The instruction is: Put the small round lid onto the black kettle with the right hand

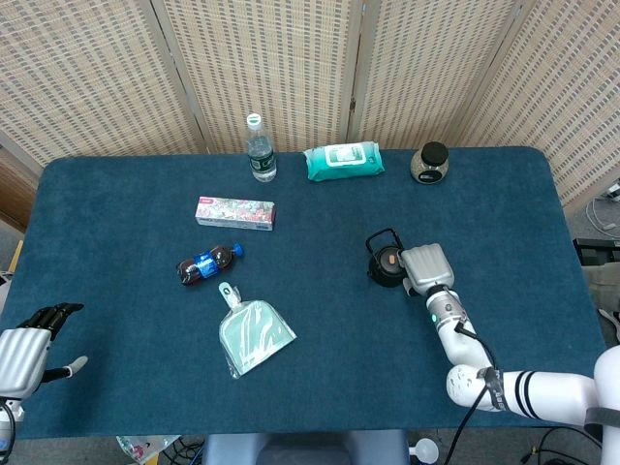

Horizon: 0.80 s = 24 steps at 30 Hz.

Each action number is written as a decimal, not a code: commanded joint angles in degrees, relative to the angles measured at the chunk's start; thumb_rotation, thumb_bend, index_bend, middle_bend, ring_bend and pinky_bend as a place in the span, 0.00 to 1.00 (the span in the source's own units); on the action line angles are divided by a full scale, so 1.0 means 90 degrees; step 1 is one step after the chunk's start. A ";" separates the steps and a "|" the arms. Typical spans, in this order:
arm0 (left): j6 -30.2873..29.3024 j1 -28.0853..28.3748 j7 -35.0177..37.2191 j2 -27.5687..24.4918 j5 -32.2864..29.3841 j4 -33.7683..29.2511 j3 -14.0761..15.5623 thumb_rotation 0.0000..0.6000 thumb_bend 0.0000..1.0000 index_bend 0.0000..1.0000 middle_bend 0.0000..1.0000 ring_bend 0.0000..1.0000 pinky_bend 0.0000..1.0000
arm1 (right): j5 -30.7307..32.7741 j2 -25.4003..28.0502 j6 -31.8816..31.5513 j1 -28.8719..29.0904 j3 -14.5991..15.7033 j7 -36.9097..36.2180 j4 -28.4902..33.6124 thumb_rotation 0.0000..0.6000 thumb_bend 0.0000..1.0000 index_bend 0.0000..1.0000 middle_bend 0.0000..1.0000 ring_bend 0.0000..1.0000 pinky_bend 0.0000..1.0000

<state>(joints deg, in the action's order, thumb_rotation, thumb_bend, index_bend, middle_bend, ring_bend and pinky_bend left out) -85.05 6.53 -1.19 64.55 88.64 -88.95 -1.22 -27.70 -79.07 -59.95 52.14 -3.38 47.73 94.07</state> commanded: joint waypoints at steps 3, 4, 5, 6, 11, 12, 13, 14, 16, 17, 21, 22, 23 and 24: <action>0.0000 0.0001 -0.0009 0.0001 0.0012 -0.0003 0.0006 1.00 0.11 0.22 0.28 0.27 0.50 | 0.0002 -0.0002 0.0000 -0.0027 0.0024 -0.0015 -0.0024 1.00 0.41 0.39 1.00 0.97 1.00; 0.0001 0.0002 -0.0017 0.0002 0.0011 -0.0003 0.0006 1.00 0.11 0.22 0.28 0.27 0.50 | 0.0000 -0.0002 0.0006 -0.0033 0.0027 -0.0023 -0.0035 1.00 0.41 0.39 1.00 0.97 1.00; 0.0005 0.0003 -0.0023 0.0004 0.0009 -0.0003 0.0006 1.00 0.11 0.22 0.28 0.27 0.50 | -0.0004 -0.0001 0.0009 -0.0038 0.0028 -0.0031 -0.0043 1.00 0.41 0.39 1.00 0.97 1.00; 0.0010 0.0005 -0.0027 0.0005 0.0006 -0.0004 0.0006 1.00 0.11 0.22 0.28 0.27 0.50 | -0.0013 0.0000 0.0011 -0.0043 0.0027 -0.0042 -0.0046 1.00 0.41 0.39 1.00 0.97 1.00; 0.0028 0.0011 -0.0040 0.0008 -0.0010 -0.0003 0.0002 1.00 0.11 0.22 0.28 0.27 0.50 | -0.0185 0.0114 -0.0076 -0.0097 -0.0013 -0.0156 0.0115 1.00 0.41 0.39 1.00 0.97 1.00; 0.0031 0.0013 -0.0042 0.0008 -0.0013 -0.0003 0.0000 1.00 0.11 0.22 0.28 0.27 0.50 | -0.0239 0.0151 -0.0120 -0.0116 -0.0015 -0.0175 0.0174 1.00 0.41 0.39 1.00 0.97 1.00; 0.0034 0.0014 -0.0045 0.0008 -0.0015 -0.0003 0.0001 1.00 0.11 0.22 0.28 0.27 0.50 | -0.0298 0.0195 -0.0170 -0.0140 -0.0012 -0.0194 0.0239 1.00 0.41 0.39 1.00 0.97 1.00; 0.0039 0.0015 -0.0049 0.0010 -0.0015 -0.0003 0.0003 1.00 0.11 0.22 0.28 0.27 0.50 | -0.0386 0.0260 -0.0251 -0.0181 0.0001 -0.0215 0.0331 1.00 0.41 0.39 1.00 0.97 1.00; 0.0043 0.0017 -0.0060 0.0011 -0.0009 -0.0010 0.0007 1.00 0.11 0.22 0.28 0.27 0.50 | -0.0562 0.0387 -0.0429 -0.0272 0.0043 -0.0242 0.0498 1.00 0.41 0.39 1.00 0.94 1.00; 0.0042 0.0017 -0.0068 0.0012 -0.0005 -0.0013 0.0010 1.00 0.11 0.22 0.28 0.27 0.50 | -0.0632 0.0448 -0.0514 -0.0321 0.0068 -0.0252 0.0574 1.00 0.41 0.39 0.99 0.91 1.00; 0.0063 0.0027 -0.0103 0.0020 0.0005 -0.0024 0.0020 1.00 0.11 0.22 0.28 0.27 0.50 | -0.0968 0.0746 -0.0891 -0.0604 0.0202 -0.0369 0.0898 1.00 0.40 0.39 0.88 0.82 0.99; 0.0075 0.0032 -0.0120 0.0024 0.0004 -0.0027 0.0022 1.00 0.11 0.22 0.28 0.27 0.50 | -0.1095 0.0840 -0.1005 -0.0719 0.0251 -0.0448 0.0985 1.00 0.39 0.39 0.84 0.79 0.98; 0.0086 0.0036 -0.0133 0.0028 0.0002 -0.0030 0.0024 1.00 0.11 0.22 0.28 0.27 0.50 | -0.1194 0.0915 -0.1088 -0.0812 0.0291 -0.0519 0.1047 1.00 0.37 0.39 0.80 0.76 0.95; 0.0097 0.0041 -0.0149 0.0032 -0.0004 -0.0033 0.0023 1.00 0.11 0.22 0.28 0.27 0.50 | -0.1295 0.0987 -0.1164 -0.0910 0.0330 -0.0601 0.1103 1.00 0.35 0.39 0.75 0.72 0.91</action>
<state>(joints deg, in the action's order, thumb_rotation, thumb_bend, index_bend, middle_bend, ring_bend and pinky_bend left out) -84.22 6.87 -2.50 64.82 88.63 -89.23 -1.02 -37.88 -71.48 -69.26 45.40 -1.23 43.55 102.82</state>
